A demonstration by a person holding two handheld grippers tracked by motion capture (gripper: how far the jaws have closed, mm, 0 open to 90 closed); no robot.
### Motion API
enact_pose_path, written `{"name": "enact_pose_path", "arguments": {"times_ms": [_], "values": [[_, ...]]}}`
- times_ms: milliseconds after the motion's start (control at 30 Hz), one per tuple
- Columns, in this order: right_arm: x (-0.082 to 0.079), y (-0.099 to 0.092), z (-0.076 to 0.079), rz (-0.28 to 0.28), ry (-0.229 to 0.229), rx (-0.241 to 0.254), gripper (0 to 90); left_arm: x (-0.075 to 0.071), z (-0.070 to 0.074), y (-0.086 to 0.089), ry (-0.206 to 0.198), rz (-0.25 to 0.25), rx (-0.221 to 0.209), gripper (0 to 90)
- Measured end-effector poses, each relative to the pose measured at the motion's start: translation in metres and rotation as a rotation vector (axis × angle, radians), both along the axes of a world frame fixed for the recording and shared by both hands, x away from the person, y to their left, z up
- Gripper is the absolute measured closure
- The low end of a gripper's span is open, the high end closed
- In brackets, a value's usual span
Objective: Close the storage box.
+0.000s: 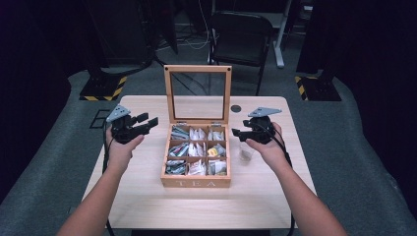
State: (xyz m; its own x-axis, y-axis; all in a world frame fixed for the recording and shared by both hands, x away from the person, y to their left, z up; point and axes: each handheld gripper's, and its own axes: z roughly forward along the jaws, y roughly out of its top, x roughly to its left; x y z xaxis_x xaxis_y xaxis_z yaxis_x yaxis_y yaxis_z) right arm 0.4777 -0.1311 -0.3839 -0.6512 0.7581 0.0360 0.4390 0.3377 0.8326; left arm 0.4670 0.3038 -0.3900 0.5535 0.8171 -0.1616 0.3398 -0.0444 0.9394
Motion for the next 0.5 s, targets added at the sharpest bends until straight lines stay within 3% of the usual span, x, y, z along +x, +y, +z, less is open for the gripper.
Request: {"name": "enact_pose_path", "arguments": {"times_ms": [500], "values": [[0.014, 0.006, 0.016, 0.030, 0.027, 0.053, 35.0, 0.001, 0.002, 0.004, -0.001, 0.007, -0.007, 43.3]]}}
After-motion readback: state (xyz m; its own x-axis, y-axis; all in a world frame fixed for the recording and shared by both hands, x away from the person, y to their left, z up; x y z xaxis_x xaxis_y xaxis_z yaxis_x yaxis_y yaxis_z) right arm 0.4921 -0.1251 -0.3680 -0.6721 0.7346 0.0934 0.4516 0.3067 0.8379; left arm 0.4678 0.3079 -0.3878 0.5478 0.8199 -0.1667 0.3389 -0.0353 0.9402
